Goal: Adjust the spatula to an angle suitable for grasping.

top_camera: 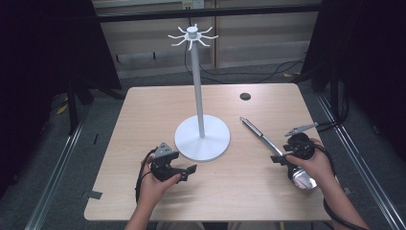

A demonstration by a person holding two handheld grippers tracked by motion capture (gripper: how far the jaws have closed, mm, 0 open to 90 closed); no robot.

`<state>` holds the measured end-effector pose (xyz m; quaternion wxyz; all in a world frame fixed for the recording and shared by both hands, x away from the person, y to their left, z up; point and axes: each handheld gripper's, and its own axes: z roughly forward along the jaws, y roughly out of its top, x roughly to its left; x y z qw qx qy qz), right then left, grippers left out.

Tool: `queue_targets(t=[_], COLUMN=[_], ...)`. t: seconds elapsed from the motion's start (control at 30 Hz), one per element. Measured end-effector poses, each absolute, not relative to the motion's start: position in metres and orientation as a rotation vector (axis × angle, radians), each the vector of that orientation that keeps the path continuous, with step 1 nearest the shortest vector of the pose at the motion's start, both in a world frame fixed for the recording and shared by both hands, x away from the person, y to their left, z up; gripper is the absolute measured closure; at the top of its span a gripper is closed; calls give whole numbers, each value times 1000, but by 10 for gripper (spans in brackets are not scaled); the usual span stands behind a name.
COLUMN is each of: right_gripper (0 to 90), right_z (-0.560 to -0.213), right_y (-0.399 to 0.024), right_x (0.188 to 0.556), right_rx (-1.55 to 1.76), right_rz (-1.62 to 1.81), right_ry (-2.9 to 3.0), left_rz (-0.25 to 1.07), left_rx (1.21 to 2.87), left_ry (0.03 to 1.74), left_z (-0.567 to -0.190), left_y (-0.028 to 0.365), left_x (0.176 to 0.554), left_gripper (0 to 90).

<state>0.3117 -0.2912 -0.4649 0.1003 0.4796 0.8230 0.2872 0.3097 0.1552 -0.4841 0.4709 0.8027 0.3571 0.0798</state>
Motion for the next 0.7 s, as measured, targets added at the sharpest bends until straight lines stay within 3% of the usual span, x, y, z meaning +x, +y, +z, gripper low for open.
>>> queue_targets(t=[0.13, 0.17, 0.43, 0.57, 0.7], right_gripper=[348, 408, 532, 681, 677], right_z=[-465, -465, -473, -471, -473], right_y=[-289, -289, -289, -286, -285], right_x=[313, 314, 316, 316, 316], right_rx=[1429, 1427, 1437, 1434, 1414], right_rz=[837, 822, 819, 816, 816], right_ry=[2450, 2449, 2457, 2484, 2505], left_rz=[190, 187, 194, 196, 192], left_rx=[1959, 1956, 1959, 1960, 1962], left_ry=[879, 880, 874, 876, 870], left_z=[-485, -484, -485, -485, -485], left_y=[157, 157, 156, 156, 156], left_x=[310, 310, 310, 310, 310], left_gripper=[80, 80, 84, 84, 84])
